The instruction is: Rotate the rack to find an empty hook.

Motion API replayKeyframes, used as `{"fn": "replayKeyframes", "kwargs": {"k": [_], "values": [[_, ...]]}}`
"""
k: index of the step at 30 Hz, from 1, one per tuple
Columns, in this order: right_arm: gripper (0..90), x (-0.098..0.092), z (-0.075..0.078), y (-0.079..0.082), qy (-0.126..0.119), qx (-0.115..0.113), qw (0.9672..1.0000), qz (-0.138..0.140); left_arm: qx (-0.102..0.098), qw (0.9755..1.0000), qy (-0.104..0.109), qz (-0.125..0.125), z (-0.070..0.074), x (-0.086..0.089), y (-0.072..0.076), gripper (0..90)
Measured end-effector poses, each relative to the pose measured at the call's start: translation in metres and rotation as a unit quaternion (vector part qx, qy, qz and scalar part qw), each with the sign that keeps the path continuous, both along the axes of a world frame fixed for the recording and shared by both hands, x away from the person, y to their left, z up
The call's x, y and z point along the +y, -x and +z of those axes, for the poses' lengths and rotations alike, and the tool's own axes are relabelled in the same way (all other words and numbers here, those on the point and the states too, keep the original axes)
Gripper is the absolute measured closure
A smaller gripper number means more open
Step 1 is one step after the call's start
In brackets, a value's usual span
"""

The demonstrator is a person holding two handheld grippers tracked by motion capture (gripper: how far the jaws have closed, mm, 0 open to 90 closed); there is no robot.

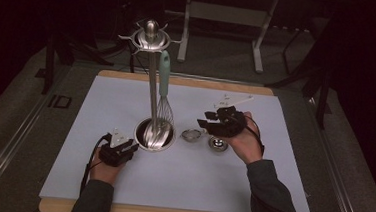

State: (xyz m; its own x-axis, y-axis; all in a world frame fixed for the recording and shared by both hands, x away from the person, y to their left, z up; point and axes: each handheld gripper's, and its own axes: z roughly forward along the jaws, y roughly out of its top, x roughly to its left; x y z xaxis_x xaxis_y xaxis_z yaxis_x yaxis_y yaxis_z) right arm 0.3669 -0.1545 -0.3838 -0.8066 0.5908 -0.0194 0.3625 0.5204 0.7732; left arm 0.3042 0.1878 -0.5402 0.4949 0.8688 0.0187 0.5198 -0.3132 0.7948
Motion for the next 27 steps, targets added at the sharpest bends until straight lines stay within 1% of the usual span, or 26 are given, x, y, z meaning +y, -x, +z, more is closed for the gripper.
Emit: {"fn": "replayKeyframes", "kwargs": {"k": [5, 7, 10, 12, 14, 15, 18, 20, 24, 26, 27], "values": [[57.2, -0.012, -0.016, 0.003, -0.004, 0.014, 0.9999, -0.008, -0.002, 1.0, -0.001, 0.001, 0.0, 0.0, 0.0, 68.6], [57.1, -0.02, -0.023, 0.004, -0.005, 0.022, 0.9995, -0.022, -0.003, 1.0, 0.0, 0.002, 0.0, 0.0, 0.0, 68.6], [56.9, -0.033, -0.035, 0.004, 0.005, 0.025, 0.9988, -0.043, -0.003, 1.0, -0.003, 0.002, 0.0, 0.0, 0.001, 68.6], [56.6, -0.042, -0.044, 0.005, -0.001, 0.035, 0.9981, -0.051, -0.004, 1.0, -0.003, 0.003, 0.0, -0.001, 0.0, 68.6], [56.3, -0.051, -0.052, 0.006, -0.014, 0.043, 0.9973, -0.058, -0.002, 1.0, -0.005, 0.002, 0.0, -0.001, 0.0, 68.6], [56.2, -0.055, -0.056, 0.007, -0.021, 0.049, 0.9965, -0.063, -0.001, 1.0, -0.006, 0.001, 0.0, -0.001, 0.0, 68.6], [55.5, -0.066, -0.067, 0.011, -0.032, 0.059, 0.9948, -0.076, -0.001, 1.0, -0.006, 0.001, 0.0, -0.001, 0.0, 68.6], [55.0, -0.072, -0.074, 0.014, -0.032, 0.064, 0.9941, -0.082, -0.001, 1.0, -0.002, 0.002, 0.0, 0.0, 0.0, 68.7], [54.7, -0.084, -0.085, 0.02, -0.03, 0.065, 0.9929, -0.095, -0.003, 1.0, 0.003, 0.002, 0.001, 0.001, 0.0, 69.3], [54.5, -0.089, -0.088, 0.023, -0.031, 0.066, 0.9923, -0.1, -0.004, 0.9999, 0.009, 0.006, 0.001, 0.002, 0.001, 71.0], [54.4, -0.091, -0.09, 0.024, -0.034, 0.068, 0.9915, -0.105, -0.005, 0.9998, 0.017, 0.009, 0.003, 0.003, 0.001, 71.6]]}}
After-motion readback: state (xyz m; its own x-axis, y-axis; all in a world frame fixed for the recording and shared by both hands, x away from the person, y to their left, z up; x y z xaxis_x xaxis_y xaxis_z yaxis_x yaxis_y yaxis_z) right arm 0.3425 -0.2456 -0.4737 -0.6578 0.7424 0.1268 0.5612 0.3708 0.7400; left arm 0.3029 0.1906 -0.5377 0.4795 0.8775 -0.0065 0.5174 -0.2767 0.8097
